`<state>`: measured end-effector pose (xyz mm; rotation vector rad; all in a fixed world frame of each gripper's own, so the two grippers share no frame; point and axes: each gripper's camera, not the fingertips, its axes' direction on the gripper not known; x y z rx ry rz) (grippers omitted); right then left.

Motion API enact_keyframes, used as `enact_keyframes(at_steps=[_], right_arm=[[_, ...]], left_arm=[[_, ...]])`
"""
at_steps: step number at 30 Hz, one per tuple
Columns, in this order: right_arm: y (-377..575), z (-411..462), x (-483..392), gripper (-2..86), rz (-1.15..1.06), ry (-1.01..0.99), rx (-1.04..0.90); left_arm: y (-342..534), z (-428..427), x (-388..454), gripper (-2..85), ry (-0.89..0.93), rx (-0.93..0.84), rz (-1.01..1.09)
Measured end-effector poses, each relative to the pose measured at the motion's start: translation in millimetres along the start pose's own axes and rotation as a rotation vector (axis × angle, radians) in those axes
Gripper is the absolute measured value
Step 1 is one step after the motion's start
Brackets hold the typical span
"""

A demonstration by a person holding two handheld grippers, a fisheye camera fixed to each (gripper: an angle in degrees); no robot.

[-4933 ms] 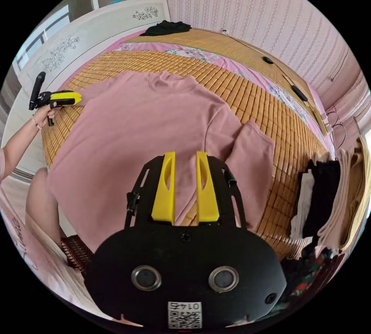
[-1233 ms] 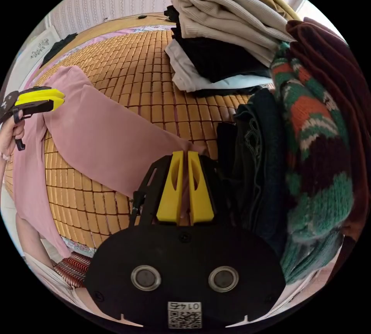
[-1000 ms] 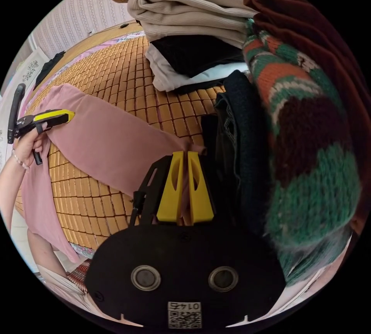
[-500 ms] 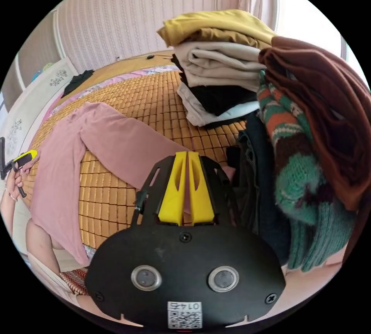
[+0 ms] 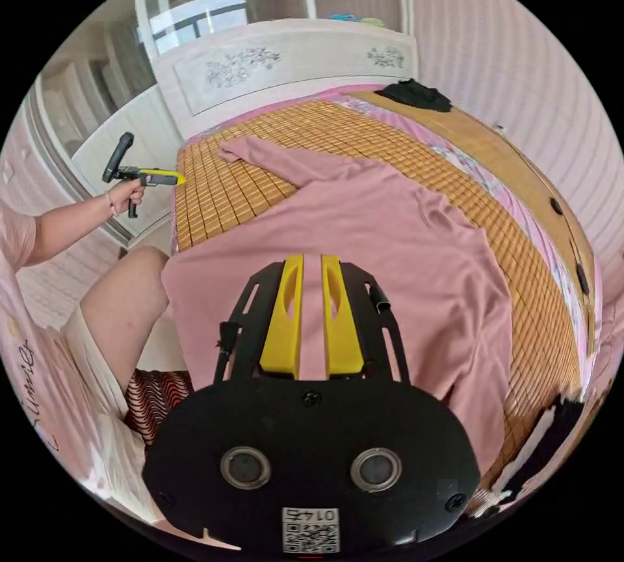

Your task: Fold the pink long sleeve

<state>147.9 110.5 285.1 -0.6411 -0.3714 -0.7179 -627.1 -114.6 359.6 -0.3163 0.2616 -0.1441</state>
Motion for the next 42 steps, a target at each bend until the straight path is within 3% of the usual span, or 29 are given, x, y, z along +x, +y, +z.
enact_keyframes(at_steps=[4, 7, 10, 13, 15, 17, 19, 23, 30, 33, 42], right_arm=[[-136, 103, -55, 9.0, -0.171, -0.03, -0.116], [-207, 172, -73, 9.2, -0.175, -0.111, -0.179], [-257, 226, -75, 9.6, -0.156, -0.167, -0.28], [-282, 247, -76, 9.8, -0.157, -0.143, -0.296], [-290, 251, -78, 9.9, -0.171, -0.133, -0.267], [-294, 263, -84, 10.1, -0.193, -0.107, -0.27], [-293, 279, -89, 10.4, -0.206, -0.094, -0.302], [-288, 321, -106, 11.4, -0.212, -0.115, -0.386], [-303, 360, -123, 11.3, -0.191, -0.08, -0.372], [-306, 386, -126, 11.1, -0.16, -0.096, -0.406], [-309, 373, -123, 11.0, -0.178, -0.02, -0.367]], left_arm=[[-54, 10, -46, 10.3, 0.018, 0.026, -0.063], [-99, 21, -59, 9.9, -0.029, -0.027, 0.021], [-131, 30, -70, 3.2, -0.007, -0.157, 0.114], [-142, -30, -61, 2.4, -0.207, -0.009, 0.256], [-121, -79, -45, 4.3, -0.526, 0.126, 0.429], [-100, -92, -49, 5.4, -0.683, 0.156, 0.484], [-83, -89, -69, 5.4, -0.721, 0.084, 0.471], [-52, -86, -125, 5.5, -0.583, -0.128, 0.319], [-64, -120, -179, 5.6, -0.225, -0.004, 0.062], [-84, -103, -201, 7.4, -0.095, -0.034, -0.066], [-92, -102, -232, 6.3, -0.096, -0.052, -0.129]])
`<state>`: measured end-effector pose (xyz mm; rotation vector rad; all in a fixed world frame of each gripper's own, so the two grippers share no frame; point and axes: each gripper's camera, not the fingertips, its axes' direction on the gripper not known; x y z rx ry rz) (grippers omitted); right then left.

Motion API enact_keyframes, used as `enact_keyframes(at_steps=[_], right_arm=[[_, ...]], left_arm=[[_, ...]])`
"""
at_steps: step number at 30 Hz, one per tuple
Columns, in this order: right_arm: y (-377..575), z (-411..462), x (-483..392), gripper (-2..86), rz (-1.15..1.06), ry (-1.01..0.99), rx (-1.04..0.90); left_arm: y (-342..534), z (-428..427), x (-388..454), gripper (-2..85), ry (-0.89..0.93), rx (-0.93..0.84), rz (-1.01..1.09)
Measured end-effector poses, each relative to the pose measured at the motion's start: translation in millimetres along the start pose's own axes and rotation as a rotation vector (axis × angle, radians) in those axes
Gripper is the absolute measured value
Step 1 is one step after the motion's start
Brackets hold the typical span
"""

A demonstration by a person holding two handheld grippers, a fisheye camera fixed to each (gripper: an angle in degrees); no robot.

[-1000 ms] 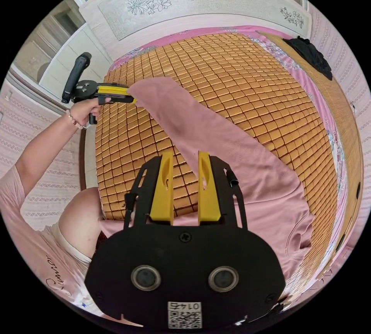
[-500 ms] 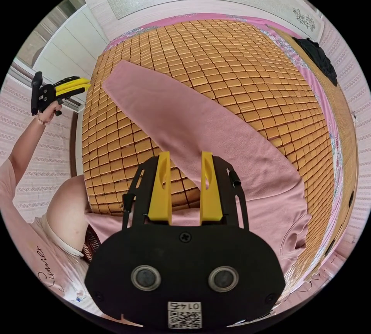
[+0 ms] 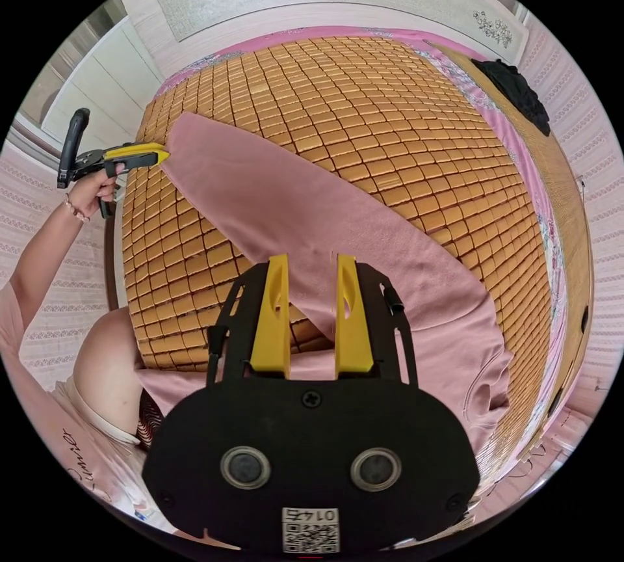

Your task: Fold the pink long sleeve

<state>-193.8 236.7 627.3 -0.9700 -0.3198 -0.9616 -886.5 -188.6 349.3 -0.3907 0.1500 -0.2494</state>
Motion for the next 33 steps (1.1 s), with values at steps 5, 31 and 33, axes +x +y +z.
enact_keyframes(at_steps=[5, 31, 33], right_arm=[[-3, -8, 12, 11.0, 0.043, 0.005, -0.003], [-22, -18, -59, 0.8, -0.156, 0.062, 0.024], [-1, -40, -47, 0.6, -0.13, 0.048, 0.084]], left_arm=[[1, -4, -12, 4.2, 0.025, 0.037, 0.006], [35, -8, -6, 3.4, 0.206, 0.283, 0.057], [36, -38, 18, 3.3, 0.288, 0.402, 0.117]])
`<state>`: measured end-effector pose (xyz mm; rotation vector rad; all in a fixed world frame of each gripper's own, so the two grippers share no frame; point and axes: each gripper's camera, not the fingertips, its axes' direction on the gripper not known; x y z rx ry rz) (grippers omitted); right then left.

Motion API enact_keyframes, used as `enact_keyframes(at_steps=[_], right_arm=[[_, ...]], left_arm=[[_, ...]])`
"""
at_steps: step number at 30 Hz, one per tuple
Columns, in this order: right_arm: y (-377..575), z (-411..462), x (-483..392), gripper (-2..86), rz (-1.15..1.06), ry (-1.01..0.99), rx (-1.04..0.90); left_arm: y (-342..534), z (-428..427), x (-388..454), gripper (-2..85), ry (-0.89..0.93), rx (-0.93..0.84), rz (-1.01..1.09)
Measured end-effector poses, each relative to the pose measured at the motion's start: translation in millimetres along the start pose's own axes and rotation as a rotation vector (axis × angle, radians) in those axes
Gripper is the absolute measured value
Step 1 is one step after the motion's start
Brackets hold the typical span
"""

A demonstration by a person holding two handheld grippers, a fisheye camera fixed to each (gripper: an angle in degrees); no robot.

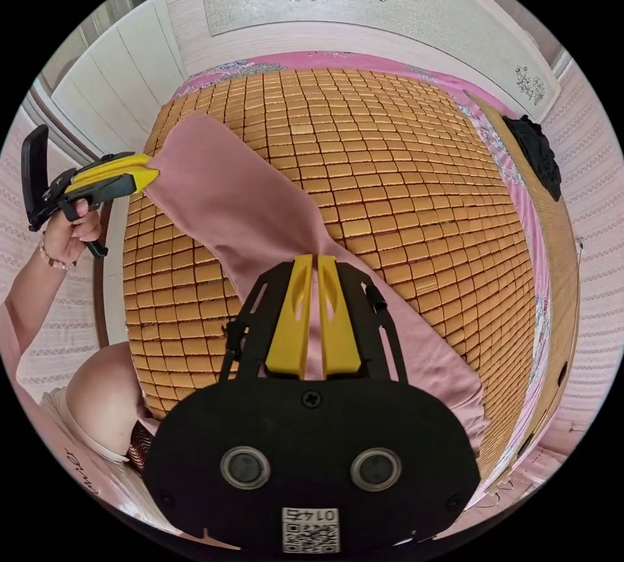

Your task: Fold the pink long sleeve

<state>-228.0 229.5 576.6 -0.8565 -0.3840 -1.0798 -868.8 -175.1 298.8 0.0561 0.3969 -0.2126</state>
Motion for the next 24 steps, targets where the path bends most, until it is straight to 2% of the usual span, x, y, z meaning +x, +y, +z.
enact_keyframes(at_steps=[4, 7, 9, 10, 12, 13, 15, 17, 18, 20, 24], right_arm=[[77, -84, 46, 0.5, 0.189, -0.073, 0.231], [171, -155, 74, 0.6, 0.335, -0.078, 0.422], [242, -192, 83, 0.9, 0.425, -0.048, 0.513], [292, -209, 87, 1.1, 0.489, -0.041, 0.535], [372, -223, 86, 1.5, 0.604, -0.04, 0.555], [426, -225, 80, 1.9, 0.673, -0.029, 0.54], [501, -215, 71, 3.1, 0.83, 0.024, 0.398], [589, -199, 52, 5.6, 1.01, 0.073, 0.156], [607, -197, 46, 5.7, 1.038, 0.067, 0.117], [661, -202, 25, 6.1, 1.111, 0.043, 0.076], [692, -218, 12, 7.6, 1.131, -0.005, 0.15]], left_arm=[[-25, -26, 82, 3.3, 0.128, 0.148, 0.23], [-35, -30, 172, 3.6, 0.335, 0.19, 0.44], [-18, -8, 248, 4.0, 0.63, 0.141, 0.499], [-7, 1, 269, 4.1, 0.705, 0.117, 0.507], [58, 45, 350, 4.6, 0.91, -0.042, 0.567], [78, 58, 368, 4.7, 0.912, -0.101, 0.578], [156, 110, 411, 4.0, 0.9, -0.34, 0.534], [202, 143, 423, 2.1, 0.945, -0.532, 0.437], [225, 156, 428, 0.2, 0.987, -0.628, 0.415], [250, 165, 431, -0.5, 0.975, -0.675, 0.42], [262, 187, 429, -0.9, 0.76, -0.656, 0.466]])
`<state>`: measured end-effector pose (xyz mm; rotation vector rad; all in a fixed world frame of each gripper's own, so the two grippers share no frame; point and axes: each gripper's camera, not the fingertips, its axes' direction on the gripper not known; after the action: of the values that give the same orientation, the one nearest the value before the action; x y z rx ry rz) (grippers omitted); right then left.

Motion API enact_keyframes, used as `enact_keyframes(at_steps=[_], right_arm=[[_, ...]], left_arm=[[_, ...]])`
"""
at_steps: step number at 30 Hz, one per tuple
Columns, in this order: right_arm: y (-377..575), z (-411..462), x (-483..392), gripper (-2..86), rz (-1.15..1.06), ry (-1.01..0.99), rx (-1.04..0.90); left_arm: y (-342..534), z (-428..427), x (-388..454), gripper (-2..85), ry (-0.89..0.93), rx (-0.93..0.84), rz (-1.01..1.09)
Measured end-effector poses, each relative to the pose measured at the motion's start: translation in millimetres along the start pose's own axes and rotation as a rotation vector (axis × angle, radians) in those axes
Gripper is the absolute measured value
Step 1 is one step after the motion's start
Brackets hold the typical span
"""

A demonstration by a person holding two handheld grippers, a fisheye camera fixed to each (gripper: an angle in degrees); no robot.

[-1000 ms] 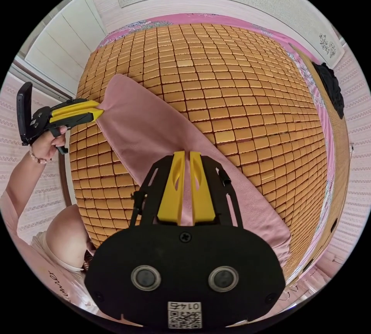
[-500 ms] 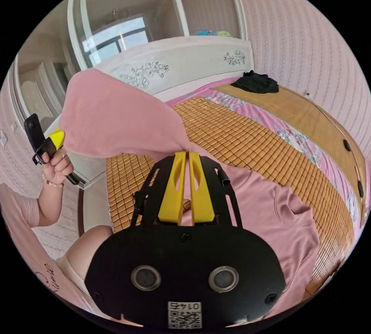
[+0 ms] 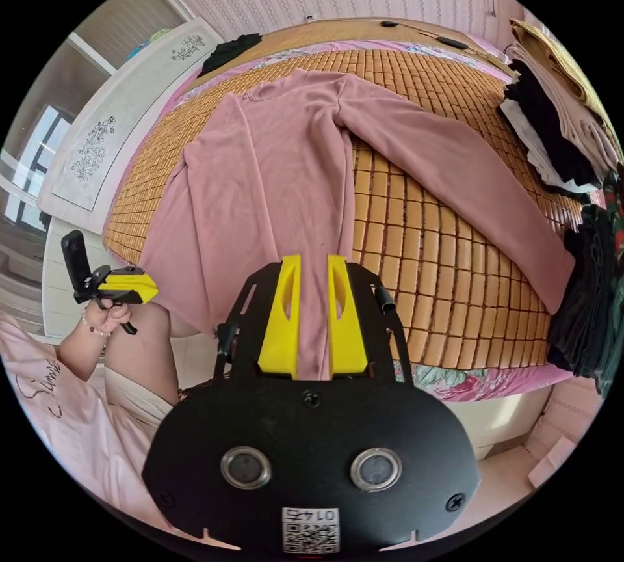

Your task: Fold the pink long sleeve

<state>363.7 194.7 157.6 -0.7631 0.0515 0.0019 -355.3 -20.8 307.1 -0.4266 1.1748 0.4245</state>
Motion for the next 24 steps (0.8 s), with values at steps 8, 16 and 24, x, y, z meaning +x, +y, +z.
enact_keyframes(at_steps=[8, 16, 24], right_arm=[[12, 4, 13, 7.7, -0.036, -0.072, -0.038], [19, -27, 30, 6.6, -0.131, -0.034, -0.052], [21, -62, 77, 0.2, -0.139, 0.088, -0.062]], left_arm=[[-45, 20, -27, -0.9, -0.404, 0.011, 0.069], [-57, 188, 7, -0.8, -0.291, -0.161, 0.146], [-60, 273, 6, -0.9, -0.328, -0.241, 0.087]])
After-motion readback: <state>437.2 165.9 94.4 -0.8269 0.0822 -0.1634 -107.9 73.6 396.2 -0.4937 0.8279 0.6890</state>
